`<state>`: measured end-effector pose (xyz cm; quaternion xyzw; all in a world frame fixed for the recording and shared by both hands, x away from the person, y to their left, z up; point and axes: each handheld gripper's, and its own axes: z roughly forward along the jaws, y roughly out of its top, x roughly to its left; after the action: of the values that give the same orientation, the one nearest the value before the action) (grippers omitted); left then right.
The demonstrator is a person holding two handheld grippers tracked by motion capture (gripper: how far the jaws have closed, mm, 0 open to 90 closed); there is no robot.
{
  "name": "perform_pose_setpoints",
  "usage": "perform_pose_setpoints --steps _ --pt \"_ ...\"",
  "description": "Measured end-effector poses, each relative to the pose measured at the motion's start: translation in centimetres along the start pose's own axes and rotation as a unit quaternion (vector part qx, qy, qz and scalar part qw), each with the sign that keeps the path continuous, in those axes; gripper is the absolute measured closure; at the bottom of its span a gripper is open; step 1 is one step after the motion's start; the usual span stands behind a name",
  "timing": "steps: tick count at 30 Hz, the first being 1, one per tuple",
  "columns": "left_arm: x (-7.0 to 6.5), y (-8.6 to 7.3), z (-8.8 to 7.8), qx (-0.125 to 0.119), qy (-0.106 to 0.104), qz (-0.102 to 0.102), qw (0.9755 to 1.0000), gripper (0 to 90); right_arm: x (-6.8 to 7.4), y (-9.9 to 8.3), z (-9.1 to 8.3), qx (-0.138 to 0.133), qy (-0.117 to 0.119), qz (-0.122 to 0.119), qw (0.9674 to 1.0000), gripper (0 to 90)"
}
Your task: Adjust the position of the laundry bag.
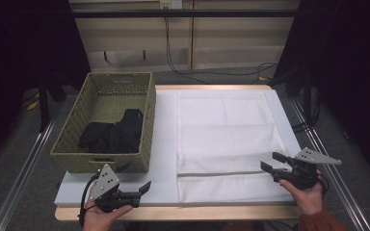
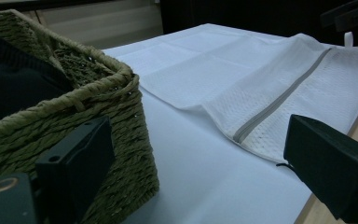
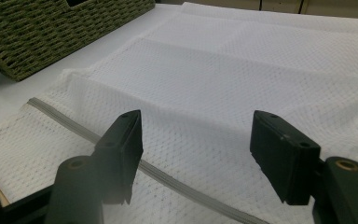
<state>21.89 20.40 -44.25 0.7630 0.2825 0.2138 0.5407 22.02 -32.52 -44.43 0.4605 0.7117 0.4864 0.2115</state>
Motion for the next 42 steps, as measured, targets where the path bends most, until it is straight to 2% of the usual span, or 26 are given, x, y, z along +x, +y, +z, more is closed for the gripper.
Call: perform_pose_setpoints --steps 2,3,6,7,8,10,12,15,18,23,29,36,38,40,42 --pt "0.2 -0.1 -0.2 -0.001 -0.005 -0.015 0.9999 9.2 0.0 -0.1 0.1 0.006 0.004 -0.002 1.0 37.5" --pt "0.3 -0.2 -0.3 0.001 0.001 -0.019 0.9998 8.7 0.0 -0.1 0.2 0.01 0.006 -0.004 0.9999 37.5" --pt "0.4 -0.2 -0.5 -0.001 0.009 -0.02 0.9998 8.7 -0.1 -0.1 0.3 0.014 0.013 -0.003 0.9998 37.7" --pt "0.3 -0.2 -0.5 0.002 0.018 -0.017 0.9997 8.8 -0.1 0.0 0.4 0.015 0.017 -0.004 0.9997 38.0" --pt "0.3 -0.2 -0.4 0.004 0.016 -0.011 0.9998 8.8 -0.1 0.0 0.4 0.015 0.018 -0.006 0.9997 37.9" --pt "0.2 -0.3 -0.4 0.007 0.016 -0.018 0.9997 8.9 -0.1 0.1 0.5 0.017 0.024 -0.006 0.9996 37.9" --pt "0.2 -0.3 -0.4 0.007 0.017 -0.016 0.9997 8.9 -0.1 0.1 0.7 0.02 0.026 -0.008 0.9994 37.9" --pt "0.2 -0.1 -0.6 0.0 0.007 -0.011 0.9999 8.9 0.0 0.0 0.8 0.028 0.028 -0.009 0.9992 37.6" --pt "0.2 -0.1 -0.5 -0.001 0.008 -0.013 0.9999 8.9 0.2 0.0 0.9 0.033 0.031 -0.011 0.9989 37.1" --pt "0.1 -0.1 -0.7 -0.002 0.003 -0.006 1.0 9.1 0.7 0.3 1.2 0.037 0.034 -0.016 0.9986 39.6" --pt "0.2 0.0 -0.9 -0.005 0.003 -0.006 1.0 9.5 1.7 1.2 2.6 0.051 0.051 -0.027 0.9971 46.6" --pt "0.0 0.0 -1.1 -0.006 0.005 -0.003 1.0 10.3 2.6 1.7 4.4 0.065 0.068 -0.038 0.9949 46.4" --pt "0.0 0.0 -1.1 0.0 0.009 0.002 1.0 10.5 2.7 1.9 5.0 0.07 0.072 -0.038 0.9943 46.5" --pt "-0.1 -0.1 -1.0 0.001 0.003 -0.001 1.0 10.6 2.9 2.2 5.6 0.073 0.077 -0.039 0.9935 46.9" --pt "-0.1 0.0 -1.1 0.004 0.007 0.008 0.9999 10.9 3.2 2.4 6.2 0.076 0.082 -0.041 0.9929 47.3"
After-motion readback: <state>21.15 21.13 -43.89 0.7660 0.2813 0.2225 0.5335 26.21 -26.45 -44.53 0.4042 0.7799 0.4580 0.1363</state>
